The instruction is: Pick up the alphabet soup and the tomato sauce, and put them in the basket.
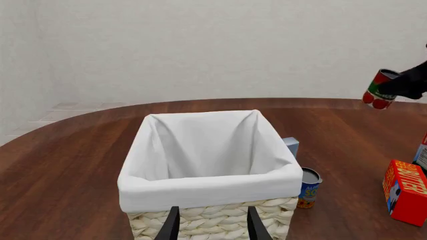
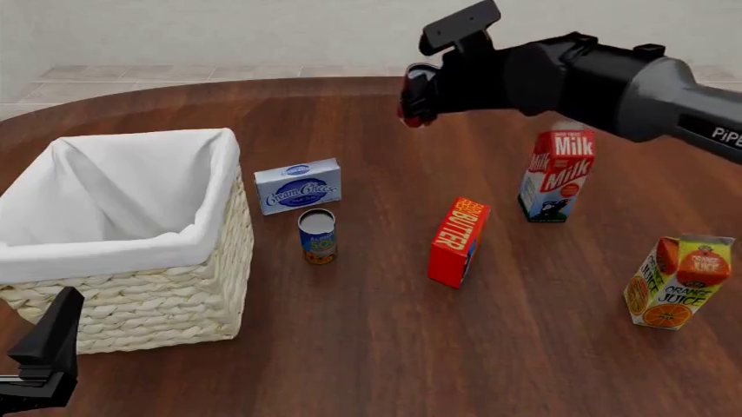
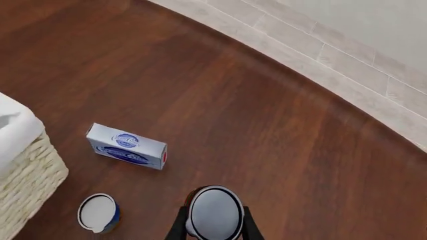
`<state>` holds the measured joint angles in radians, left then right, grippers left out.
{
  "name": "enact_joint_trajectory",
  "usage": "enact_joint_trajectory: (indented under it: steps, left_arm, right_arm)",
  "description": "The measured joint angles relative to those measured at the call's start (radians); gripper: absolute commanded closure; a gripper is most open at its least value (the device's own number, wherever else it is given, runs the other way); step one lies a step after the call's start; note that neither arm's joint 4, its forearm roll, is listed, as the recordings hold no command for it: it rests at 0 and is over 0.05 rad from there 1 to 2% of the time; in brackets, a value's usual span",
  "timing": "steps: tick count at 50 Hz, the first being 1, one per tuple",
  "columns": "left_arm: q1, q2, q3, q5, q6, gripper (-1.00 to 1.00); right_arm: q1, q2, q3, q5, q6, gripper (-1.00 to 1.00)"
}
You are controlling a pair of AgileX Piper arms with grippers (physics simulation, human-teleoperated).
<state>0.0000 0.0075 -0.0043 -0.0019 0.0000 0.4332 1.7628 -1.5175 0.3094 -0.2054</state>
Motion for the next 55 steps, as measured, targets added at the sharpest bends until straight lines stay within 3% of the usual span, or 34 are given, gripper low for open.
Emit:
enact_joint_trajectory:
  steps: [55]
  left_arm:
    - [0.000, 0.000, 0.000, 0.000, 0.000, -1.00]
  right_arm:
    - [0.239, -0.200, 0.035, 0.081, 0.016, 1.00]
